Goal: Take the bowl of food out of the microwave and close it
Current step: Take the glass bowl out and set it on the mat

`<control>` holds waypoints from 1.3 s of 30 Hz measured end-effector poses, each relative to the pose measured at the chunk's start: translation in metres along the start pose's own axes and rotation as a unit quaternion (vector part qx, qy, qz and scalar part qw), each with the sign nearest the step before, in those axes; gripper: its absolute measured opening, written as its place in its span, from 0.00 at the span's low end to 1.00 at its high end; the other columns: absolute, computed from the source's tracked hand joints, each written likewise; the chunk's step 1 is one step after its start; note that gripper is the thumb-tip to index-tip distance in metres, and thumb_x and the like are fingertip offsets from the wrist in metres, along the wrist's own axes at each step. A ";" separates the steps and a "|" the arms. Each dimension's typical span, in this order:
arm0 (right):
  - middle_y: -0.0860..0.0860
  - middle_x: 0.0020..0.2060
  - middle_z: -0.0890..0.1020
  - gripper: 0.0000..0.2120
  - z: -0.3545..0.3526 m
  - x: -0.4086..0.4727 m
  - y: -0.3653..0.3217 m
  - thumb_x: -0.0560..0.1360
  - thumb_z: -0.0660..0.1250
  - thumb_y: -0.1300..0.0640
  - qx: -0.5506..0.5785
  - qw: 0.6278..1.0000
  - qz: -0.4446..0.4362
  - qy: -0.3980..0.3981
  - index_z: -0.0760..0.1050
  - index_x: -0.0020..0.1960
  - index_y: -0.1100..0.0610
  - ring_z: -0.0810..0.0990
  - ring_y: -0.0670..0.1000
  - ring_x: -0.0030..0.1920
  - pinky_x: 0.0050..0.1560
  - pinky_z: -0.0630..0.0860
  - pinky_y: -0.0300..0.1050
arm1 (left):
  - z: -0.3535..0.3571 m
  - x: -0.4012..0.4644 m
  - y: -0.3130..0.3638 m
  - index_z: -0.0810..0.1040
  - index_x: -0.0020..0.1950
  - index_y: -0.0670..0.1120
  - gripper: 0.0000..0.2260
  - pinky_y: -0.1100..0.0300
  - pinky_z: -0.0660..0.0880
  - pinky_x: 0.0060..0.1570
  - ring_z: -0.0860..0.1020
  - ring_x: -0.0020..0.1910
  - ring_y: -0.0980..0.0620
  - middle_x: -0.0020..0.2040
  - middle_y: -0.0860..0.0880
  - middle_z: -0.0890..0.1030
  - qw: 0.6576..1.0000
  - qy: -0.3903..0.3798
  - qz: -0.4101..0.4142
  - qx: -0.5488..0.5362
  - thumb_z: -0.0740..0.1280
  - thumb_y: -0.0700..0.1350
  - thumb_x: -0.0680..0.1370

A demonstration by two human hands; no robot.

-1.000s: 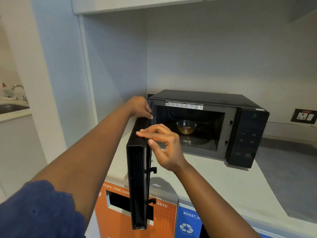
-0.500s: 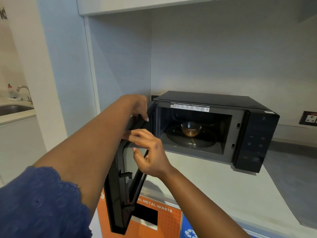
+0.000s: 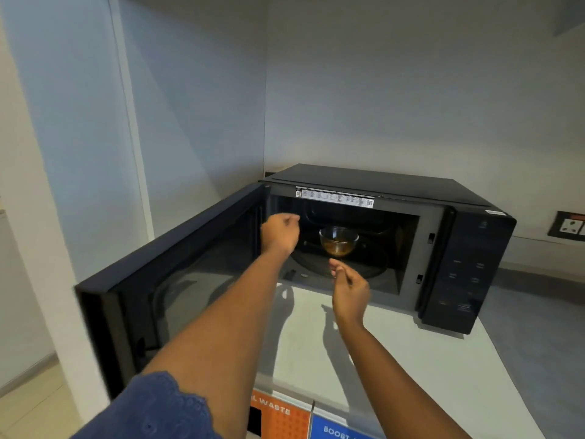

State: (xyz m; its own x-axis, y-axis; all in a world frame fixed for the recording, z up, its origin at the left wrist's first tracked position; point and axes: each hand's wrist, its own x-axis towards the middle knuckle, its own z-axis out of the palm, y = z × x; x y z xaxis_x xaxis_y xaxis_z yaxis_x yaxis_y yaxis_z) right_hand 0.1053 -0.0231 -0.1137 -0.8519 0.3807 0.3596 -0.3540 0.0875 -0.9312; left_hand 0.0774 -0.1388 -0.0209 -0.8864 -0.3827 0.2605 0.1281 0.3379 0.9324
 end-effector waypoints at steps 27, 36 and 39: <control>0.55 0.31 0.77 0.15 0.027 0.222 0.117 0.77 0.59 0.56 -0.105 0.969 0.221 -0.027 0.75 0.53 0.68 0.77 0.50 0.29 0.50 0.81 0.47 | 0.145 0.127 -0.116 0.75 0.65 0.42 0.15 0.52 0.69 0.67 0.74 0.64 0.47 0.63 0.44 0.78 0.952 -0.022 -0.166 -0.255 0.58 0.42 0.80; 0.63 0.58 0.77 0.14 0.042 0.230 0.116 0.77 0.61 0.63 -0.057 0.961 0.265 -0.055 0.71 0.62 0.66 0.77 0.52 0.32 0.14 0.72 0.33 | 0.158 0.143 -0.126 0.73 0.66 0.42 0.16 0.61 0.69 0.41 0.75 0.42 0.55 0.53 0.50 0.79 0.948 -0.052 -0.187 -0.252 0.55 0.45 0.81; 0.64 0.60 0.76 0.17 0.041 0.230 0.113 0.76 0.61 0.65 -0.062 0.961 0.265 -0.056 0.69 0.64 0.65 0.81 0.59 0.46 0.13 0.71 0.34 | 0.154 0.141 -0.120 0.72 0.67 0.43 0.17 0.60 0.69 0.46 0.76 0.52 0.51 0.60 0.47 0.78 0.950 -0.064 -0.191 -0.239 0.54 0.46 0.81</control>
State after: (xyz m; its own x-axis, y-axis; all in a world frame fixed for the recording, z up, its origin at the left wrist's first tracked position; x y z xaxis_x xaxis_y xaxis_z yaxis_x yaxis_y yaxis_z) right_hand -0.1463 0.0370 -0.1343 -0.9382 0.3022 -0.1688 0.1836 0.0209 -0.9828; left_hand -0.1314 -0.1005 -0.1352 -0.9518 -0.2805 -0.1240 -0.0537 -0.2457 0.9678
